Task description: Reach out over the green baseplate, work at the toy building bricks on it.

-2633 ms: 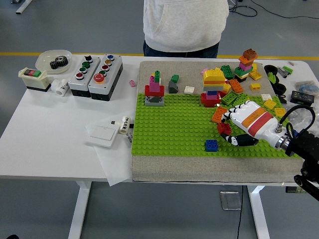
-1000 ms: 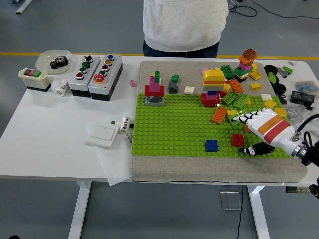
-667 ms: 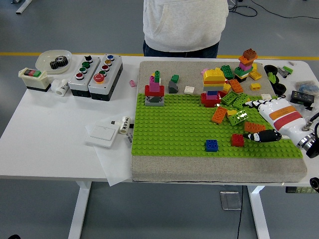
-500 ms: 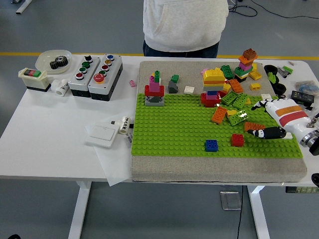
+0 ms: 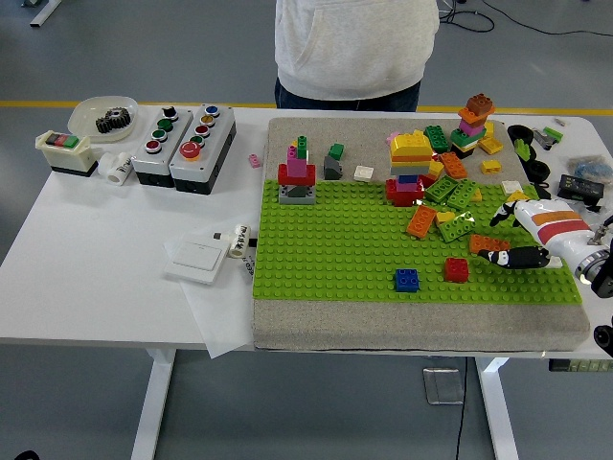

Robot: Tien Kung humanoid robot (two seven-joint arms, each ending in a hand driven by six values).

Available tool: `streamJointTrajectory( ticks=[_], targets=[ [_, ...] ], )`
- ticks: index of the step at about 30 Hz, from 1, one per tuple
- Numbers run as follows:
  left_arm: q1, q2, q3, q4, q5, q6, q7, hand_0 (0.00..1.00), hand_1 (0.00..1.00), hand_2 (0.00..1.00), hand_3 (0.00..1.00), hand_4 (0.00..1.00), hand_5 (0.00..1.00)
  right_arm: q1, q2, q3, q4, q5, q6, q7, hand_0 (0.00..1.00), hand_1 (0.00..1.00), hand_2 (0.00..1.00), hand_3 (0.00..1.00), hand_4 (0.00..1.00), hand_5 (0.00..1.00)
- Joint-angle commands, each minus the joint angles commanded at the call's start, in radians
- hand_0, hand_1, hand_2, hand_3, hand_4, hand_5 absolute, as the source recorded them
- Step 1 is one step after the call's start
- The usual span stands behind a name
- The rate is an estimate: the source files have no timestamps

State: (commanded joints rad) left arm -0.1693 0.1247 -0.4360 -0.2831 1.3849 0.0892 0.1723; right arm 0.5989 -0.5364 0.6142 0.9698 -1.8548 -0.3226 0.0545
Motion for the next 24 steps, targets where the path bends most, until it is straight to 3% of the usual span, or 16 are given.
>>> streamJointTrajectory(
  ticks=[24],
  targets=[
    [-0.001, 0.001, -0.004, -0.003, 0.013, -0.007, 0.002, 0.689, 0.635, 0.711, 0.618, 0.673, 0.671, 0.027, 0.035, -0.038, -0.071, 0.001, -0.001, 0.005, 0.348, 0.528, 0.613, 0.57, 0.852, 0.553]
  ],
)
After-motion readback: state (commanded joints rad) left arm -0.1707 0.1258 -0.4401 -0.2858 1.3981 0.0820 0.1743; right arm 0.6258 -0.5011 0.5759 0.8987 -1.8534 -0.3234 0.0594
